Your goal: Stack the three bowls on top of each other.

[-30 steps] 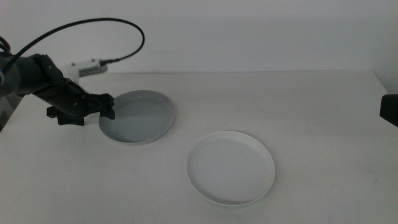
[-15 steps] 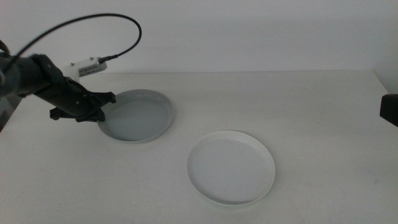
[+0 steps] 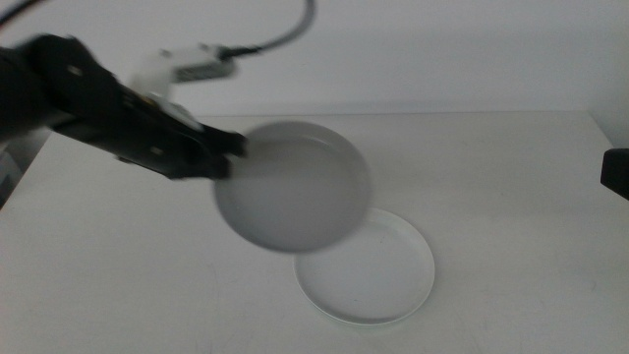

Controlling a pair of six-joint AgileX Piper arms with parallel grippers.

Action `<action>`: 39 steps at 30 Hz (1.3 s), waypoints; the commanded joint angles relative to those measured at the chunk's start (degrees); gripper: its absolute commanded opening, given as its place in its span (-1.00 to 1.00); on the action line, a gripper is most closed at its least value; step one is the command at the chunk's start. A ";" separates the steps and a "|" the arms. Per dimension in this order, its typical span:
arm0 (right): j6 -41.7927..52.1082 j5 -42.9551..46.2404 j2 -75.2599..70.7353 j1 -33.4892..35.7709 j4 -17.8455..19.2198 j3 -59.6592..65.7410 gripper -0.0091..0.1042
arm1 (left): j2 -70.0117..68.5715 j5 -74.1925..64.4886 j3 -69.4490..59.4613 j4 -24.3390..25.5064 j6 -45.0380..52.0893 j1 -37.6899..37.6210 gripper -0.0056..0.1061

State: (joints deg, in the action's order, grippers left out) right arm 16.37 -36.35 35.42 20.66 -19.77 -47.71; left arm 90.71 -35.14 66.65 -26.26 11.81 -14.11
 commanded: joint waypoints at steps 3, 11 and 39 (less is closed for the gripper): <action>0.70 4.32 0.10 -0.47 -0.45 -1.29 0.08 | -0.31 5.73 0.73 -1.47 -1.86 -6.91 -0.90; 0.70 4.32 0.10 -0.47 -0.45 -1.29 0.08 | 6.90 10.30 0.70 -1.59 -1.86 -12.32 -0.90; 0.70 4.27 0.10 -0.47 -0.45 -1.29 0.08 | -4.33 8.97 0.78 -0.11 4.64 -6.06 0.98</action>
State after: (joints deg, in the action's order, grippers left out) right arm 16.37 -36.35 35.42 20.66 -19.77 -47.71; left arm 91.35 -27.94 66.06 -26.05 16.46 -21.34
